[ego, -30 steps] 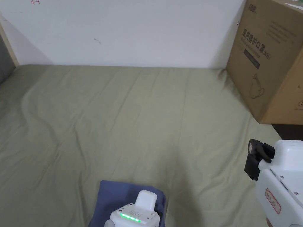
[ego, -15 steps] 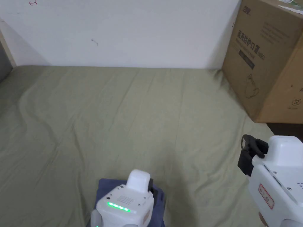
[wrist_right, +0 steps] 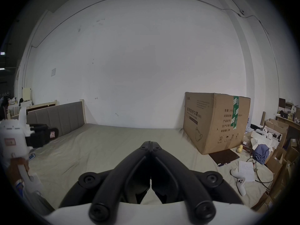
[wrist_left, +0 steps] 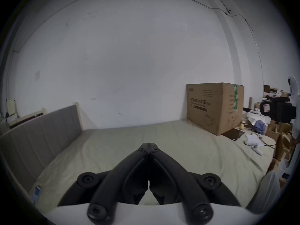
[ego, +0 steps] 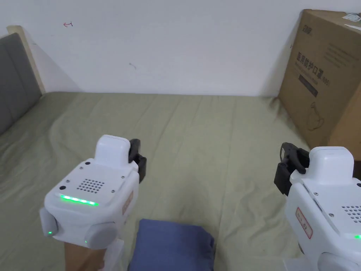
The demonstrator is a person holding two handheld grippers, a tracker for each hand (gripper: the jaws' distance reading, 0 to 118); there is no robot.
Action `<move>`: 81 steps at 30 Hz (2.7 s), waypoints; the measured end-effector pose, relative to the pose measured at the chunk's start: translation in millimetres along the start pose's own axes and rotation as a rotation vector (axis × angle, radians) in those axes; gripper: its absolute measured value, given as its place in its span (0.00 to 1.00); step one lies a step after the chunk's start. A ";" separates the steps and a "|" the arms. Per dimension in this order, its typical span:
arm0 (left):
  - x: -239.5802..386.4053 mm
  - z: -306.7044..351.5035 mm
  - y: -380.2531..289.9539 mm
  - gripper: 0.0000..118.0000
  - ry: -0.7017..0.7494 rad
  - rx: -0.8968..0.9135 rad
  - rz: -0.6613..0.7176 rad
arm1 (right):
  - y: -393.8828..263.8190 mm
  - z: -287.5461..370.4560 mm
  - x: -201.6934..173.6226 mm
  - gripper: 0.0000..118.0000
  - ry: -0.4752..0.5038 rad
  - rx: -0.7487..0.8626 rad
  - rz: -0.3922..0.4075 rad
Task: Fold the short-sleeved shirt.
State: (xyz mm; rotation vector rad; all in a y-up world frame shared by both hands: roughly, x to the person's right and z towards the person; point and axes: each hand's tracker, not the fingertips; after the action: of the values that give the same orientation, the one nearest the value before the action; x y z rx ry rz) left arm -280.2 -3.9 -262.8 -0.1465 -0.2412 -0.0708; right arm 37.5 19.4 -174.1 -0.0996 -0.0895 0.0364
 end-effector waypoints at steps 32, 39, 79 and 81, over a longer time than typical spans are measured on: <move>-60.3 14.6 -9.8 0.00 0.141 0.007 0.094 | -38.2 -25.0 -40.4 0.00 0.038 -0.041 -0.003; -64.8 16.7 -18.5 0.00 0.119 -0.027 0.114 | -124.6 -56.4 -85.7 0.00 0.173 -0.241 -0.015; -41.1 -107.7 -225.8 0.21 -0.327 -1.025 0.606 | -260.1 -95.7 -113.5 0.00 0.271 -0.702 -0.063; -42.6 -102.9 -219.1 0.17 -0.326 -1.004 0.608 | -248.8 -92.0 -108.7 0.00 0.287 -0.676 -0.069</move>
State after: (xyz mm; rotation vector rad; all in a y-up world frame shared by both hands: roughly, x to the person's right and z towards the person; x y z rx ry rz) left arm -316.7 -233.6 -342.2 -1.2290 -0.4616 0.4518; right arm -54.3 -241.4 -249.7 -0.7743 0.1863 -0.0787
